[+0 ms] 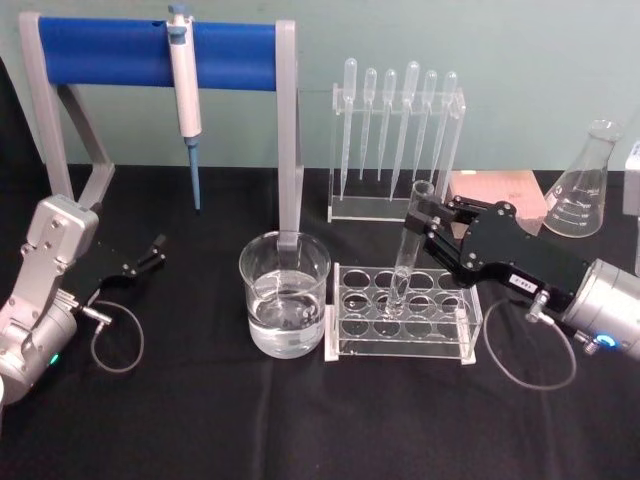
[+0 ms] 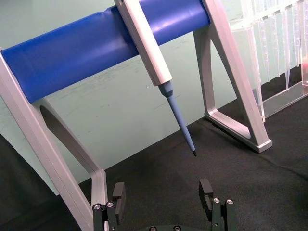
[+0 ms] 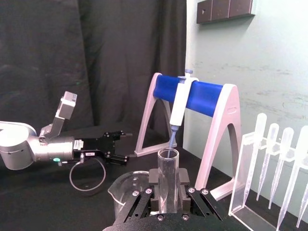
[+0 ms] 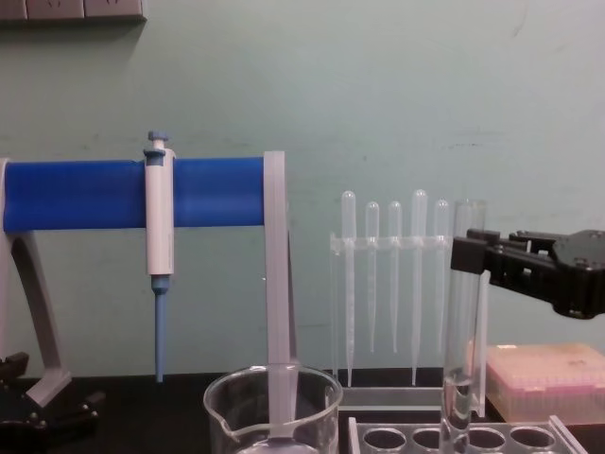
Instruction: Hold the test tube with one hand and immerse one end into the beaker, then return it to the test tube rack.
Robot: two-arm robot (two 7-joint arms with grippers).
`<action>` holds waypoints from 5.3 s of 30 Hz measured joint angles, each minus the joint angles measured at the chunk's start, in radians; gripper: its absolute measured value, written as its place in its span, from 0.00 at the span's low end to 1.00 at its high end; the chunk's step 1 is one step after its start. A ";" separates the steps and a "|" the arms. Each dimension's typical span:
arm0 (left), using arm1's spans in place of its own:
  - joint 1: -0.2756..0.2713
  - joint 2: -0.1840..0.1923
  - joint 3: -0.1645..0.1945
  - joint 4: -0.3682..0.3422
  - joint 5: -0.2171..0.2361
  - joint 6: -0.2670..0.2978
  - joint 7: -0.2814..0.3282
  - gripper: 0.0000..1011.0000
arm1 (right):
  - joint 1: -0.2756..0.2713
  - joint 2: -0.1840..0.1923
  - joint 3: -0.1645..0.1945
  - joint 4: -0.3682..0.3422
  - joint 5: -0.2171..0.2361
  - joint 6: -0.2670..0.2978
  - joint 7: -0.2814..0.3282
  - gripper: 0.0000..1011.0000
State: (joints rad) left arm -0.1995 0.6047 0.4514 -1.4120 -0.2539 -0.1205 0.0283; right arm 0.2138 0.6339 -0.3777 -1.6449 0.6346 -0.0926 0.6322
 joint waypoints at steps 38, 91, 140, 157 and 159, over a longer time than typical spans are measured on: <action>0.000 0.000 0.000 0.000 0.000 0.000 0.000 0.99 | 0.001 -0.052 -0.016 0.093 -0.043 -0.028 0.006 0.24; 0.000 0.000 0.000 0.000 0.000 0.000 0.000 0.99 | -0.028 -0.061 0.017 0.054 -0.047 -0.052 -0.002 0.78; 0.000 0.000 0.000 0.000 0.000 0.000 0.000 0.99 | -0.089 -0.329 0.192 0.213 -0.423 -0.030 -0.676 0.99; 0.000 0.000 0.000 0.000 0.000 0.000 0.000 0.99 | -0.088 -0.330 0.189 0.228 -0.427 -0.026 -0.630 0.99; 0.000 0.000 0.000 0.000 0.000 0.000 0.000 0.99 | -0.088 -0.330 0.190 0.228 -0.427 -0.026 -0.631 0.99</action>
State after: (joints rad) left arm -0.1995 0.6047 0.4514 -1.4120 -0.2539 -0.1205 0.0283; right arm 0.1258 0.3040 -0.1881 -1.4174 0.2075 -0.1185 0.0012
